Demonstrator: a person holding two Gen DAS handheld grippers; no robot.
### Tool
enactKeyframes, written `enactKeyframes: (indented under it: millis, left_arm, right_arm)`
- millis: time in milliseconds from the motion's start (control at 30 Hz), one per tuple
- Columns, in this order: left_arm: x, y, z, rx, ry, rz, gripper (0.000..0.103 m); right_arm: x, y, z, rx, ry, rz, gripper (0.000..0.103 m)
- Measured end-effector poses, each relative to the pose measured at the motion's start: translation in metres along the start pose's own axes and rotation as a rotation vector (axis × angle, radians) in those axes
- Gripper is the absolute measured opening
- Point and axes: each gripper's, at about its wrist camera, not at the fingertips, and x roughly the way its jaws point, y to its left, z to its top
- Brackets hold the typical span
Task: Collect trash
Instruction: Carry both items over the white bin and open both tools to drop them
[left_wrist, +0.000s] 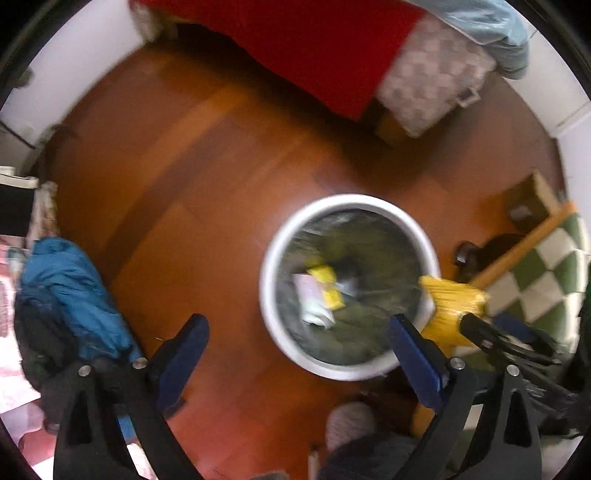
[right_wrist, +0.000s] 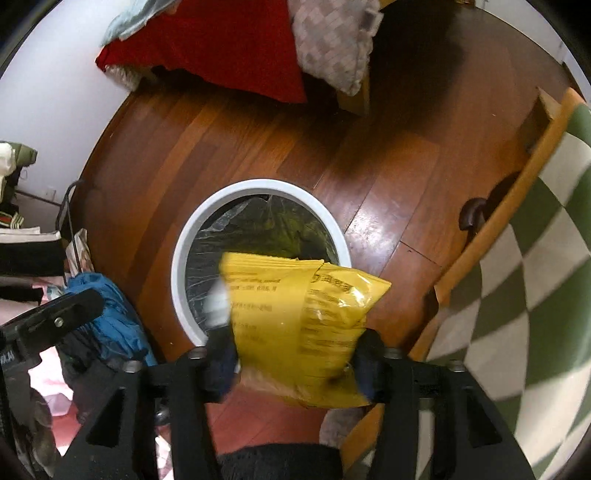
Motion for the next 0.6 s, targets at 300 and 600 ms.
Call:
enactKeyframes:
  millis: [300,600]
  left_arm:
    - [-0.011,-0.001,-0.022,0.022,-0.061,0.089,0.099]
    - [-0.052,-0.016,-0.04,0.066,-0.123,0.09,0.099]
  right_arm:
    - [0.005,0.005,-0.005,-0.037,0.0,-0.092,0.103]
    - [-0.045,0.004,-0.036,-0.036,-0.061,-0.142,0.103]
